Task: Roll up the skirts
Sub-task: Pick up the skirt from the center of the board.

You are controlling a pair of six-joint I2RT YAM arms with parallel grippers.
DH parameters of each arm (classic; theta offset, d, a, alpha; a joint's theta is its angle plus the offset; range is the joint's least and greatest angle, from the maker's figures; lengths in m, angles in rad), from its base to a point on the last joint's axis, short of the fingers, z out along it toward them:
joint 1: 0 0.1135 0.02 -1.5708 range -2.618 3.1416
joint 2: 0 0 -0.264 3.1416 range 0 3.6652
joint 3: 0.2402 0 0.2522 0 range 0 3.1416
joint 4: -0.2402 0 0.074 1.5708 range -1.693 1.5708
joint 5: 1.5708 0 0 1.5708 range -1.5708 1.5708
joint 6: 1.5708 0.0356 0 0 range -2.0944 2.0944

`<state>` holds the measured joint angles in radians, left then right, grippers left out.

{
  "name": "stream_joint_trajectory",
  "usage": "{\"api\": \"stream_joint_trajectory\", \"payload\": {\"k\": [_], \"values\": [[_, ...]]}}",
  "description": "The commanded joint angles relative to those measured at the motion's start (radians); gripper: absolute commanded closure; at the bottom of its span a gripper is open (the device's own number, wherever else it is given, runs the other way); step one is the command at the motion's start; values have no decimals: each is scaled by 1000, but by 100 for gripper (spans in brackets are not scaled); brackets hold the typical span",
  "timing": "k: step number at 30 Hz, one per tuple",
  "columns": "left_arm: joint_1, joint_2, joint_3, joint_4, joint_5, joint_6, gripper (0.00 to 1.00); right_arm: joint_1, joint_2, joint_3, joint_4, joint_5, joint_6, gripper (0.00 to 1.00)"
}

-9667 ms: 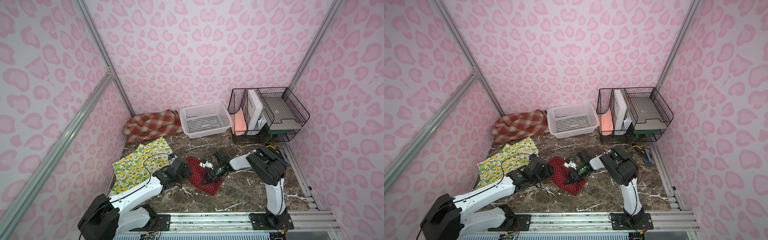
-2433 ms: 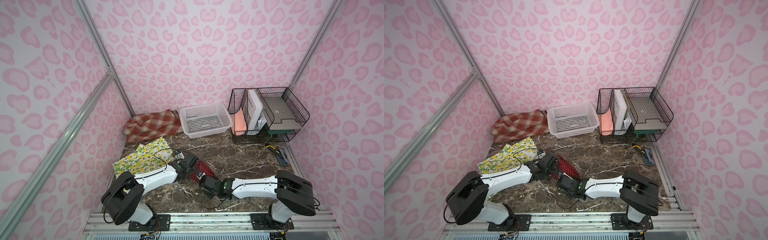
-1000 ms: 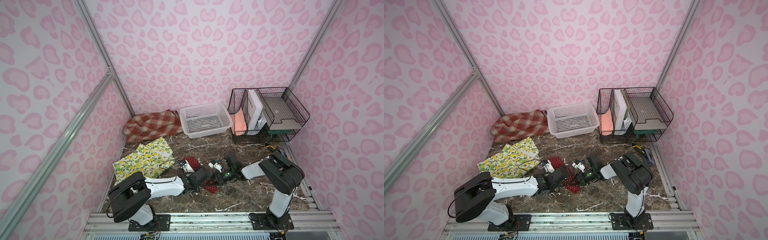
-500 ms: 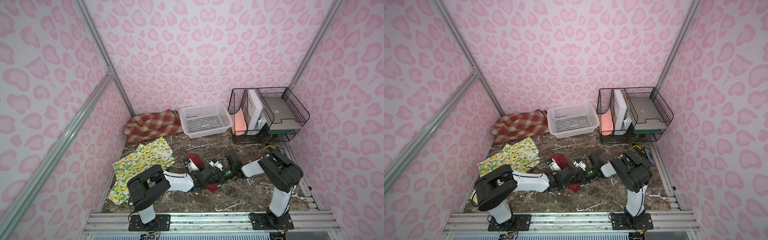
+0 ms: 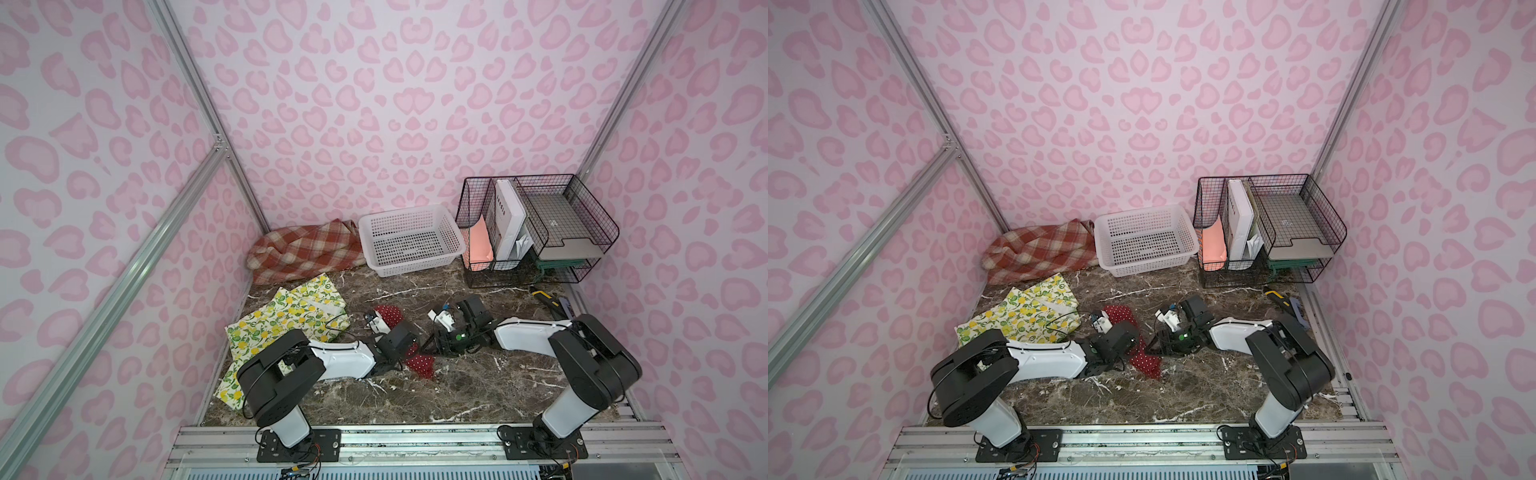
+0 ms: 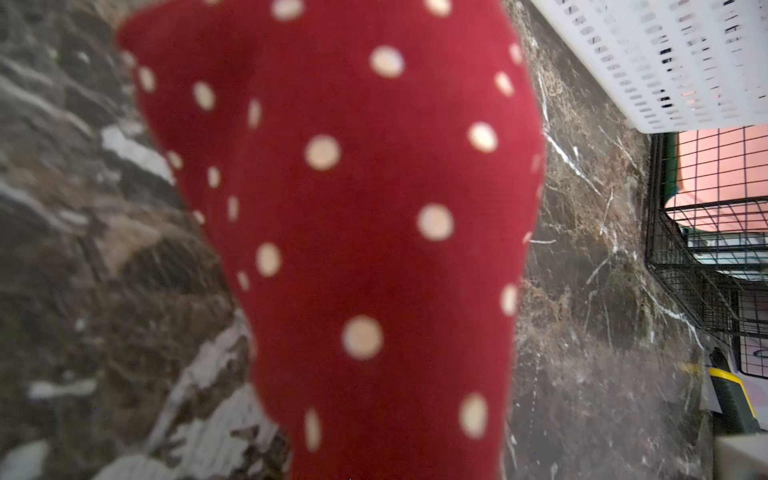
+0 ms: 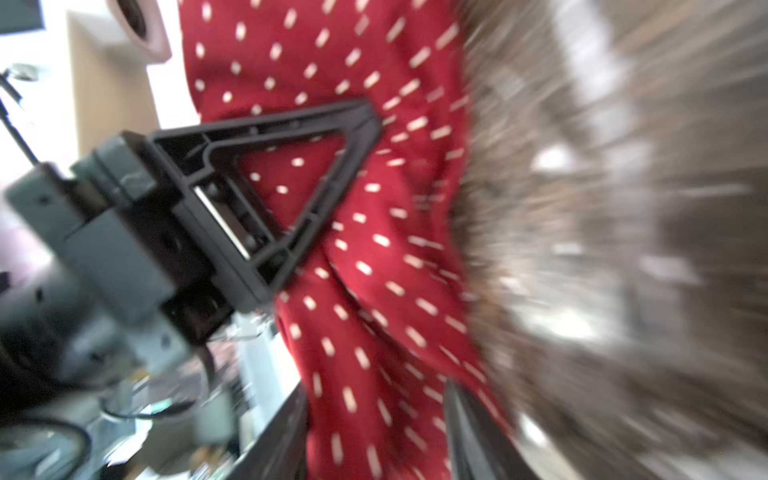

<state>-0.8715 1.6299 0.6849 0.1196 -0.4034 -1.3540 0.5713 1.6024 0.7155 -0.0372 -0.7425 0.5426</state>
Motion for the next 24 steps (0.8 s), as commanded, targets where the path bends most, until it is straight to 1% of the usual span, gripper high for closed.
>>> {"api": "stream_joint_trajectory", "payload": {"k": [1, 4, 5, 8, 12, 15, 17, 18, 19, 20, 22, 23, 24], "values": [[57, -38, -21, -105, 127, 157, 100, -38, -102, 40, -254, 240, -117, 40], [73, -63, -1, -143, 167, 241, 100, -81, -183, 83, -346, 334, -150, 39], [73, -72, 8, -146, 183, 268, 100, -93, -204, 88, -357, 355, -144, 39], [71, -123, 65, -211, 179, 354, 100, -119, -256, 86, -345, 410, -113, 39], [78, -223, 199, -346, 135, 499, 100, -128, -278, 78, -321, 482, -91, 40], [130, -238, 324, -407, 191, 614, 100, -145, -289, 63, -291, 488, -86, 40], [173, -209, 419, -439, 216, 676, 100, -153, -291, 55, -275, 486, -85, 40], [205, -181, 471, -447, 268, 723, 100, -158, -291, 48, -262, 481, -83, 40], [226, -151, 534, -471, 277, 747, 100, -160, -290, 44, -249, 477, -80, 40], [252, -111, 600, -473, 324, 790, 100, -162, -289, 39, -236, 474, -78, 40], [293, -24, 750, -505, 377, 860, 100, -165, -284, 29, -208, 466, -72, 40], [312, 32, 844, -523, 428, 912, 100, -165, -281, 24, -195, 461, -70, 40], [329, 92, 938, -546, 447, 945, 100, -167, -276, 18, -181, 457, -69, 40]]}}
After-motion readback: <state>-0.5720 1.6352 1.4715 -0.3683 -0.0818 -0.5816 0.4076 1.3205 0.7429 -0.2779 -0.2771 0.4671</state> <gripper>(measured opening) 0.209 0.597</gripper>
